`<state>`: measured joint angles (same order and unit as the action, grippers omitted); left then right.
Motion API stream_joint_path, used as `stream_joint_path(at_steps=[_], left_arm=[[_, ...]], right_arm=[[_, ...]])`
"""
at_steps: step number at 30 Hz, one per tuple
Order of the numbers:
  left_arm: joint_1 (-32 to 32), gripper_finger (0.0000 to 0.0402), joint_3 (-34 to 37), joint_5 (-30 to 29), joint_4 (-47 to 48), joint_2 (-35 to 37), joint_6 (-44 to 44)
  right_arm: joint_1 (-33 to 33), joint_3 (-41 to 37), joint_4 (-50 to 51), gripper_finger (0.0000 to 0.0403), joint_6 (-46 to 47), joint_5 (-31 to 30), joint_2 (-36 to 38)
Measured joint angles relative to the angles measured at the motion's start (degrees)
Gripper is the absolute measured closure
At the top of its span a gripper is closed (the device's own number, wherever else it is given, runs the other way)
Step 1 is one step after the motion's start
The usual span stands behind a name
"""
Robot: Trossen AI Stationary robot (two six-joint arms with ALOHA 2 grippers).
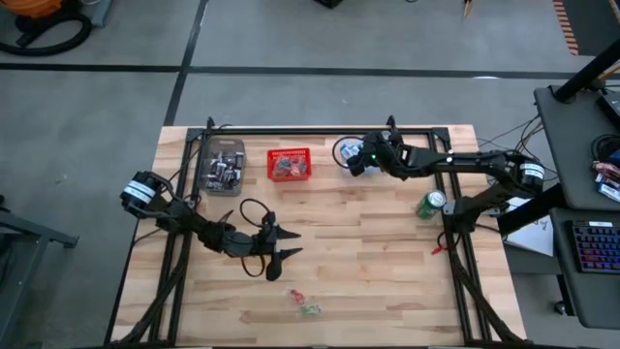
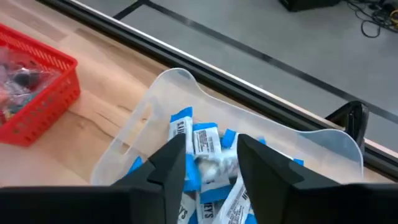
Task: Sort candy
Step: Put the orange gummy into the red bin
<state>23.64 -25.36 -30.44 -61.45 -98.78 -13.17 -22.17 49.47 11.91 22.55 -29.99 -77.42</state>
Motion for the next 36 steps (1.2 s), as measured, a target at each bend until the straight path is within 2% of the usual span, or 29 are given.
stream_joint_path(at_steps=[2,8,16,20,25,29,36], left_arm=[[0.0,0.0229,0.0,1.23,0.06,0.0,0.6],[0.62,0.0203,-0.87,13.03,3.63,0.33,3.41],[2.82,0.016,-8.67,17.1,28.6,0.33,2.62],[3.24,0.0159,-13.0,22.0,39.95,0.33,2.52],[4.25,0.0169,-16.71,23.73,49.2,0.33,2.41],[5.06,0.0175,-17.2,23.71,49.54,0.33,2.43],[6.78,0.0176,-17.14,23.98,44.19,-2.94,2.05]], right_arm=[[0.03,0.0,-0.01,0.026,-0.04,0.17,0.19],[2.11,0.0,-0.02,0.0256,-0.25,0.57,1.92],[8.39,0.0,-0.23,0.0255,-0.75,3.31,5.43],[12.14,0.0,-0.21,0.0255,-0.67,3.45,6.18],[16.36,0.0,-0.21,0.0255,-0.19,3.46,6.28],[18.89,0.0,-0.21,0.0255,0.03,3.44,6.28],[21.9,0.0,-0.18,0.0255,0.62,3.44,6.17]])
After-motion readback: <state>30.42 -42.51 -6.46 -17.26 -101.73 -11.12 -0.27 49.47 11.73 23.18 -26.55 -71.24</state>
